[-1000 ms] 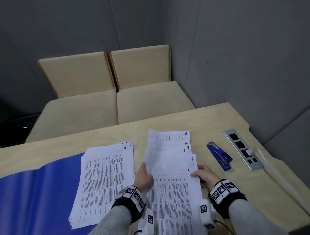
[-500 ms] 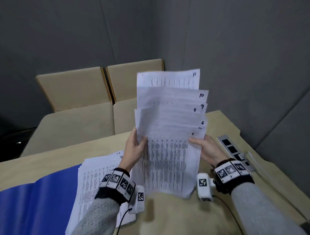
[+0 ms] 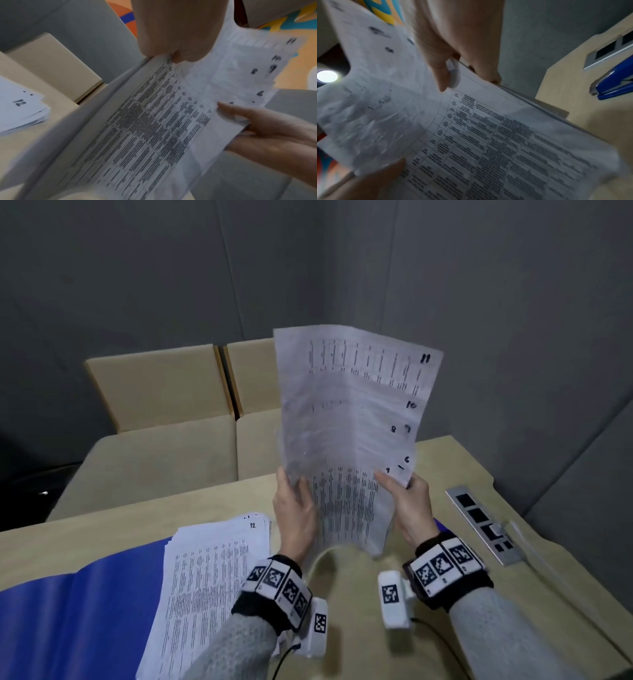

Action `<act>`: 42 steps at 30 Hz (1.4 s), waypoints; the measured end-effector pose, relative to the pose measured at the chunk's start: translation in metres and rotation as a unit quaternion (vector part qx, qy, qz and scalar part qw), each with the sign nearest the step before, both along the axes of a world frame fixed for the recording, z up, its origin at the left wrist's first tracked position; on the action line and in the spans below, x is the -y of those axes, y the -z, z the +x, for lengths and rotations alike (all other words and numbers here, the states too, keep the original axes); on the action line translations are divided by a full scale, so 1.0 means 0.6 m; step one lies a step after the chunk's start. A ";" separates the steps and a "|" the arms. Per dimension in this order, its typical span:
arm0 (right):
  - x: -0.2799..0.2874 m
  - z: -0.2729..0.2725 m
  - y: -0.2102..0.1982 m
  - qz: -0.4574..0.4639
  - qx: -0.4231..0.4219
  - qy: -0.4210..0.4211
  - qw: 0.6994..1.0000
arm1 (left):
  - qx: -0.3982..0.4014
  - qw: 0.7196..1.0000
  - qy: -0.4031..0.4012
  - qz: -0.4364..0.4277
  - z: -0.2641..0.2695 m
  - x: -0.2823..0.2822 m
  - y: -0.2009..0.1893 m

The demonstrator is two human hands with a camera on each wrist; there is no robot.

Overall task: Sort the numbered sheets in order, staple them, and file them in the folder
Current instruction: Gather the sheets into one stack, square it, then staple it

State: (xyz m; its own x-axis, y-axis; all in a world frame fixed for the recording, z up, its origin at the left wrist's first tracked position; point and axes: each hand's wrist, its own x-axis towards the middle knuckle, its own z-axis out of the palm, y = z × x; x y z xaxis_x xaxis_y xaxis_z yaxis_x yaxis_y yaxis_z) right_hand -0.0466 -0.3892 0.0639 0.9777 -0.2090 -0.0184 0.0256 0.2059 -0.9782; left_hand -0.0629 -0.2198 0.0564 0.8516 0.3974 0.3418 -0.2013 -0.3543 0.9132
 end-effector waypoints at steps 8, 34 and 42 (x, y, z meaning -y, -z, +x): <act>-0.003 -0.005 0.016 -0.043 -0.023 -0.016 0.999 | -0.042 0.997 0.029 -0.055 -0.011 -0.004 0.042; -0.029 -0.006 0.058 -0.213 -0.033 0.028 0.976 | -0.115 0.993 0.028 -0.016 0.000 -0.052 0.066; -0.201 -0.018 0.108 -0.248 -0.211 -0.260 0.909 | -0.305 0.947 -0.092 -0.038 -0.035 -0.306 0.109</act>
State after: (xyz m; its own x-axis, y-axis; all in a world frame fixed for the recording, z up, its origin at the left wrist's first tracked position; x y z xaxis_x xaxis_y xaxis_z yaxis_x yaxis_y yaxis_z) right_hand -0.0573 -0.2689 -0.0012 0.8744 0.1954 -0.4441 -0.3475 -0.3866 -0.8543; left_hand -0.0838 -0.0362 -0.0093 0.7949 0.5627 -0.2269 0.4307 -0.2599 0.8643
